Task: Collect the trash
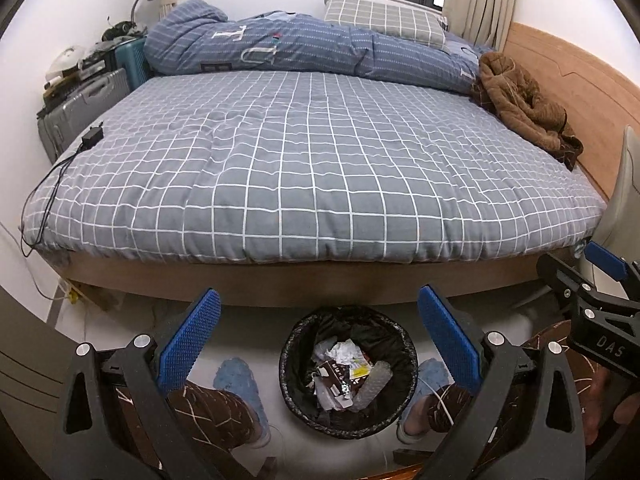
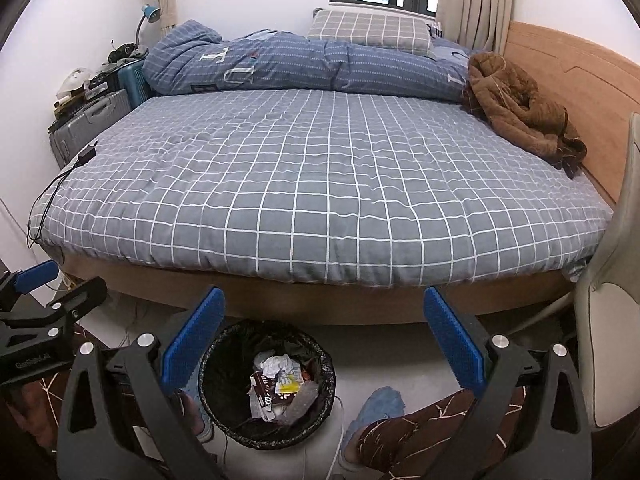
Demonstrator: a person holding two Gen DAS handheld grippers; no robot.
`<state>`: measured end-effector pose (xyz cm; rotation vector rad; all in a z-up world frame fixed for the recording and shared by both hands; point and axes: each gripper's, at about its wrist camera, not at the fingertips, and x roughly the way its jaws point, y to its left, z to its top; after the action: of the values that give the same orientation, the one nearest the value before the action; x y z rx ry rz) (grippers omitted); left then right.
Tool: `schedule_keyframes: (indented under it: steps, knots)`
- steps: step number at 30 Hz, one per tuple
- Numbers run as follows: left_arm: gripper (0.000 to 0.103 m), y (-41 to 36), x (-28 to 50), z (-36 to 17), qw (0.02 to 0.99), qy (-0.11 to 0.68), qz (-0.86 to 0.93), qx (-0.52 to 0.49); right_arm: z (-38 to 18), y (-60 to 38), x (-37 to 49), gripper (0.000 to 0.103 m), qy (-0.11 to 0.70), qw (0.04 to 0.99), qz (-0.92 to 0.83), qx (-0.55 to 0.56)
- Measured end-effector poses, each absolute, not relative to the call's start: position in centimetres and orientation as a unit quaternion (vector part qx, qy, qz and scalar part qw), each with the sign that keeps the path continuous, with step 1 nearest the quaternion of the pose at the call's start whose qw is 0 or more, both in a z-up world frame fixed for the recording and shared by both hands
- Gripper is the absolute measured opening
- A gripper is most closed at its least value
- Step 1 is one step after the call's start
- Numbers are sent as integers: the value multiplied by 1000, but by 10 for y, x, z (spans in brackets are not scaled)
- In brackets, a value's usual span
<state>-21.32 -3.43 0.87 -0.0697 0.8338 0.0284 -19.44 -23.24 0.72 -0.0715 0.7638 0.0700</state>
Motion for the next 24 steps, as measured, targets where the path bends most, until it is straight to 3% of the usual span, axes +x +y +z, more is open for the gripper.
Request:
schedule_keyframes:
  steps: [24]
  knots:
    - [97,-37,-207,3,911,411,6,-26,1,-233,-191,95,378,924,38,-38]
